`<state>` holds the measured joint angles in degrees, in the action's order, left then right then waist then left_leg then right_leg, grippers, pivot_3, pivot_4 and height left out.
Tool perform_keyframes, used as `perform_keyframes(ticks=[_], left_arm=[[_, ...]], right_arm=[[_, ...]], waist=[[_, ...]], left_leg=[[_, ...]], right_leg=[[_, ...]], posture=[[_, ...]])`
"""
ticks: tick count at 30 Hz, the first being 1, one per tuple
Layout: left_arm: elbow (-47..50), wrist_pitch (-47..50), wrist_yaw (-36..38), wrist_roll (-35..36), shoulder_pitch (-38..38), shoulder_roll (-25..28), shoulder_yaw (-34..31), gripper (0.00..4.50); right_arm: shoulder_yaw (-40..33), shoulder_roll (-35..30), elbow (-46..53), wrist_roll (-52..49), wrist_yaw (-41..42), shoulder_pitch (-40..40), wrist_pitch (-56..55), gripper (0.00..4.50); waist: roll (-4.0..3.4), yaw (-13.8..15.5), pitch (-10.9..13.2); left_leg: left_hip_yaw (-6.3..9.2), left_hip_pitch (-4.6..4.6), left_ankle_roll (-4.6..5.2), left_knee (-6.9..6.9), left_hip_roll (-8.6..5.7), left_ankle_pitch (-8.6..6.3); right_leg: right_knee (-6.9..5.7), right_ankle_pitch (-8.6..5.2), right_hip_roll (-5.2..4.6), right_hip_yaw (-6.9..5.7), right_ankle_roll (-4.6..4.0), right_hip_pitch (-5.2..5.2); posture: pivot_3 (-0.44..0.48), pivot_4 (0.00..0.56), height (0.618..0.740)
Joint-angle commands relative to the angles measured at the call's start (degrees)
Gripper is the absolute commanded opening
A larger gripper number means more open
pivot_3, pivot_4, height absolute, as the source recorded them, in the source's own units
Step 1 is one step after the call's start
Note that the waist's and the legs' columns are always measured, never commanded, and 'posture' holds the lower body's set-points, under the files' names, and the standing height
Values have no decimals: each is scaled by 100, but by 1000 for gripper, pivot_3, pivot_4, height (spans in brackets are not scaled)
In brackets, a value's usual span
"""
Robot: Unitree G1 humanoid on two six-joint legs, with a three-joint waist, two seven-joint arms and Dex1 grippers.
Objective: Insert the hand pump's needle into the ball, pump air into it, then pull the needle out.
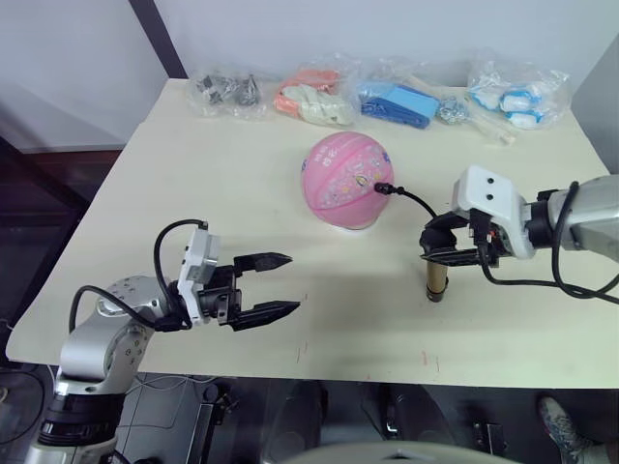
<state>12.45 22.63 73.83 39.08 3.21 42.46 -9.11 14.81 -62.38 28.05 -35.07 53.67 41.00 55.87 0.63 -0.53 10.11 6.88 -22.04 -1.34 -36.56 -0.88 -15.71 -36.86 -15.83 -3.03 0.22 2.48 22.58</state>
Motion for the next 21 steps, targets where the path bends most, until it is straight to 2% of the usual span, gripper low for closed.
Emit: perform_keyframes(ticks=[1,12,21], left_arm=[[-161,-309,158,-103,-15,29,-118,4500],[-507,-753,309,-266,-76,-11,-73,4500],[-642,-841,349,-365,71,-85,65,4500]], right_arm=[[181,7,-223,433,-17,-77,46,2060],[-600,40,-118,114,-135,-744,414,2060],[-1568,233,-34,-219,-492,-1422,669,2060]], waist=[[1,0,0],[4,22,-3],[6,26,-4]], left_leg=[[0,0,0,0,0,0],[-3,-1,17,-40,-4,-9],[-11,11,31,-76,-8,-15]], right_leg=[[-1,0,0,0,0,0],[-36,3,-2,6,4,-2],[-102,3,3,18,3,-1]], posture=[[0,150,740],[0,150,740],[0,150,740]])
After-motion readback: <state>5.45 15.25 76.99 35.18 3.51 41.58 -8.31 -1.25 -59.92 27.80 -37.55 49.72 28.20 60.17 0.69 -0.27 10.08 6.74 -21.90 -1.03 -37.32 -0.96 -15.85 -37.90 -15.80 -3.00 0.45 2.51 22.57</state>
